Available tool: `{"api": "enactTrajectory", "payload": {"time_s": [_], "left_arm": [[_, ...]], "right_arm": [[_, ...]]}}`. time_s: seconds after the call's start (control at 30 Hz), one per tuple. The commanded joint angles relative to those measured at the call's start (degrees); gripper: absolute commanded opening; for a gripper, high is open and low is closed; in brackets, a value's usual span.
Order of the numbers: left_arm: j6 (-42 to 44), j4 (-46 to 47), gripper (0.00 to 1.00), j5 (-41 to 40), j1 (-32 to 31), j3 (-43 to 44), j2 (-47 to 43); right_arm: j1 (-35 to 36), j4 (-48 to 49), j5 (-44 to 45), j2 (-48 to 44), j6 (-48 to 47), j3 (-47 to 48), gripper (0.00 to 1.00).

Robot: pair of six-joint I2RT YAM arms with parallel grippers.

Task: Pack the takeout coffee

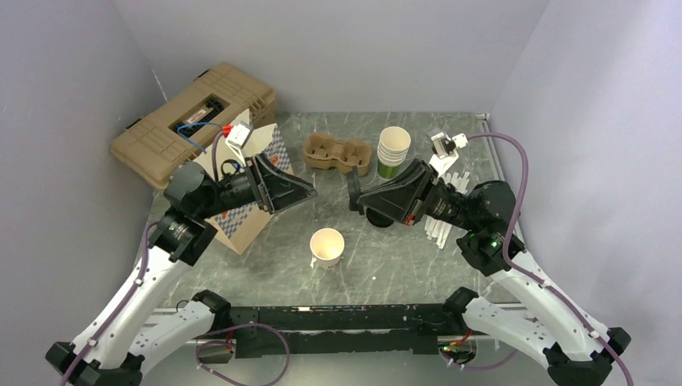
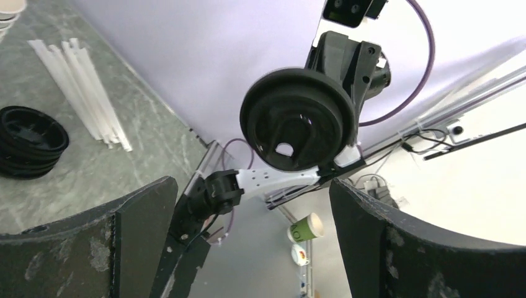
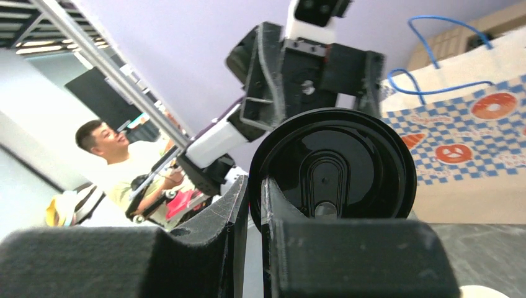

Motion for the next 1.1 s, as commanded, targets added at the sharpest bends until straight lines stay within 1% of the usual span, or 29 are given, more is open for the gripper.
{"api": "enactTrajectory", "payload": {"time_s": [0.0,0.2,0.33,0.6,0.83,1.07], "left_arm": [[-9.4,15.6,1.00,4.8,0.1,-2.0,1.2],[-15.2,22.0,0.99,6.3,0.2,-3.9,2.2],[-16.5,22.0,0.99,6.9,0.1,-4.3,2.0],[-16.5,21.6,0.99,7.2,0.1,-5.5,0.3],[-17.7,23.7,1.00,8.3,0.1,-6.1,0.5],[-18.4,24.8,0.99,8.6,0.1,-6.8,0.1]], "right_arm": [[3.6,7.8,-0.6,1.3,-0.3,1.1,0.05],[10.1,7.2,1.8,5.1,-6.4,4.2,0.05],[12.2,7.5,2.4,6.7,-8.5,5.6,0.05],[12.8,8.5,3.0,8.3,-9.2,6.2,0.05],[13.3,10.6,3.0,10.1,-8.8,6.4,0.04],[13.8,10.8,3.9,10.9,-9.3,6.2,0.04]]}}
